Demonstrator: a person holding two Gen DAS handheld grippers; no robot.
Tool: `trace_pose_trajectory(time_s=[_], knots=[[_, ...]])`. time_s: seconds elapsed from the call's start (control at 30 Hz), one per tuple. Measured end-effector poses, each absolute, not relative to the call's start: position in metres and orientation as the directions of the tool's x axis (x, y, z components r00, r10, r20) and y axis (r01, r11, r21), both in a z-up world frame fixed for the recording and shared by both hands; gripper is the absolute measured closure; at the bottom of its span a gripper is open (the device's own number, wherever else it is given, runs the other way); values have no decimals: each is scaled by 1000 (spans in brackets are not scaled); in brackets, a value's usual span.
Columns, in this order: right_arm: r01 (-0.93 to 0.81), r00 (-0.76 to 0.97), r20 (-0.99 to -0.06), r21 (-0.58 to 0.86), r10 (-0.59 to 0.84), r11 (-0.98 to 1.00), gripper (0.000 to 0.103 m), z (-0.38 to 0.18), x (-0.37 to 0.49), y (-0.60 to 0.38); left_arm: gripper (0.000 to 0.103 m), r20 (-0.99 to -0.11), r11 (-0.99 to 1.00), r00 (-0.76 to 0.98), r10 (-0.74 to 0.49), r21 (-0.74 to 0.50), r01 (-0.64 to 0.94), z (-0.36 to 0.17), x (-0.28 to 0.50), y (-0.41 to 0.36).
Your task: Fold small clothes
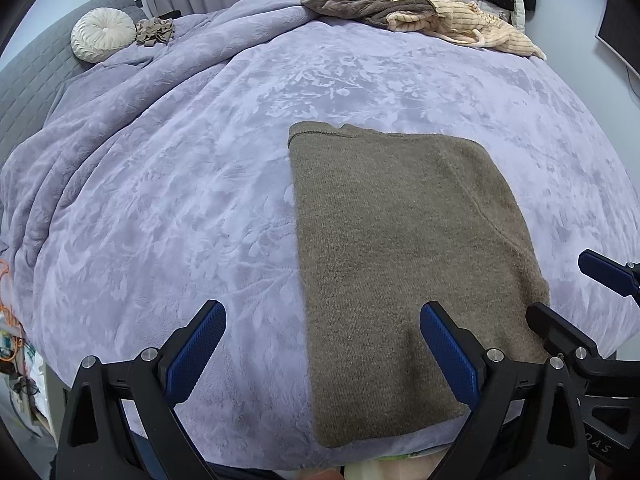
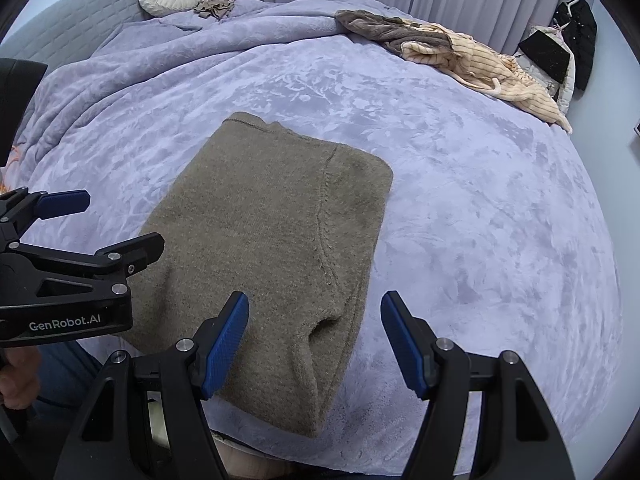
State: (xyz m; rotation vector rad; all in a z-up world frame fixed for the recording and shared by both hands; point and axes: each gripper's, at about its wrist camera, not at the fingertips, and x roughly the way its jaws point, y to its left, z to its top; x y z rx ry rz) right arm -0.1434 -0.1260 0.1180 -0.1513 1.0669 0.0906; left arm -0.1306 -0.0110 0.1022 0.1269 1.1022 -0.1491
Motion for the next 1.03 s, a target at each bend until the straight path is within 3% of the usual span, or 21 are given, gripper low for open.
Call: trace_pose_trajectory(time_s=[1.03], knots=[[-170, 399, -917, -92, -17, 981, 31, 108, -114, -120, 5, -911, 988, 402, -95, -37, 149, 90, -102, -6]])
